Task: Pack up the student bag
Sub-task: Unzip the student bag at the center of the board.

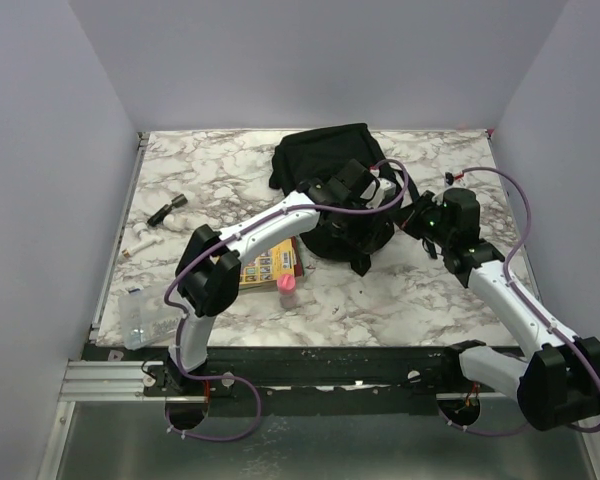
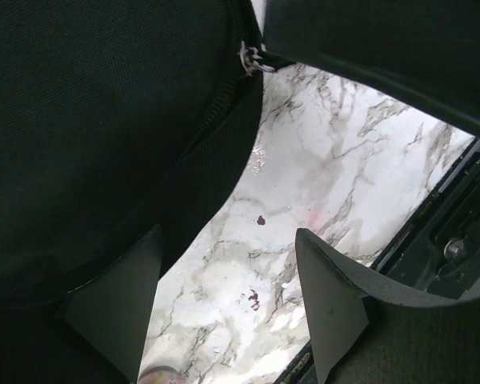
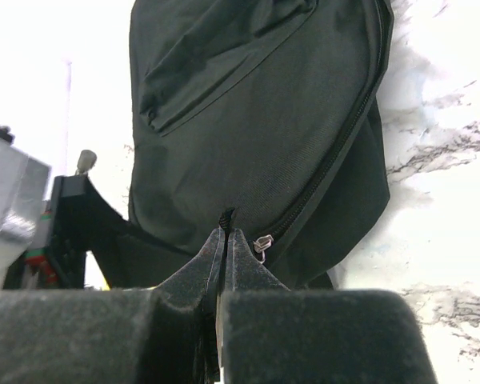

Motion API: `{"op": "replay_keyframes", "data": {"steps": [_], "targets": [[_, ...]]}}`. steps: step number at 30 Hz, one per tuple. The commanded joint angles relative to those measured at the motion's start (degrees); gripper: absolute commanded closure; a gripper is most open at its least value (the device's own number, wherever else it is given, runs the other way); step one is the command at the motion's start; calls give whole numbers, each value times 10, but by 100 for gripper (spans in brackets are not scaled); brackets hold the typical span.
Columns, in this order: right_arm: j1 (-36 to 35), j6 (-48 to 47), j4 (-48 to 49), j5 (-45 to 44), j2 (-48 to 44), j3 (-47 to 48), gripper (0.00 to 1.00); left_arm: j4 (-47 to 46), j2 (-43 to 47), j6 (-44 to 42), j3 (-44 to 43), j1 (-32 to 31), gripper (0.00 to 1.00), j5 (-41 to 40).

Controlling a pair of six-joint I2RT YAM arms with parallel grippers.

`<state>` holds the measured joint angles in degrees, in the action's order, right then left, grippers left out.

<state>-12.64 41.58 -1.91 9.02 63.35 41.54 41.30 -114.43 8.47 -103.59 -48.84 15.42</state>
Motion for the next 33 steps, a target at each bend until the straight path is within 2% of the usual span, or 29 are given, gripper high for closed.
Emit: {"op": "replay_keyframes", "data": {"steps": [1,4,9,11,12,13,14,16,21,24,26,27,31,32,33], "targets": [[-2,21,-3,33,-20,6,99,6,-21,-6,-15,-9,32,-9],[-2,30,7,36,-15,7,99,13,-29,-4,-18,-8,38,-32],[-1,40,1,41,-9,15,99,27,-35,-5,-19,-9,62,-104],[-2,50,0,47,-14,13,99,30,-35,-3,-18,-9,67,-129],[-2,55,0,53,-17,12,99,30,-36,-1,-17,-8,67,-141],[-2,61,-2,57,-20,10,99,30,-38,0,-15,-9,62,-150],[-1,66,-3,64,-22,10,99,30,-39,1,-16,-9,48,-150],[-2,76,6,73,-24,7,99,28,-38,5,-17,-9,37,-139],[-2,110,13,100,-23,3,99,19,-38,10,-8,-16,31,-142],[-2,127,14,101,-29,-1,99,17,-46,18,-11,-16,32,-148],[-1,128,14,97,-32,-1,99,17,-48,19,-10,-16,39,-168],[-1,124,14,90,-32,0,99,17,-47,19,-9,-16,47,-178],[1,97,9,56,-13,11,99,17,-31,16,0,-13,94,-208],[4,88,5,49,-6,16,99,16,-23,13,5,-13,100,-221],[8,80,4,48,3,22,99,16,-16,8,11,-14,100,-228]]}}
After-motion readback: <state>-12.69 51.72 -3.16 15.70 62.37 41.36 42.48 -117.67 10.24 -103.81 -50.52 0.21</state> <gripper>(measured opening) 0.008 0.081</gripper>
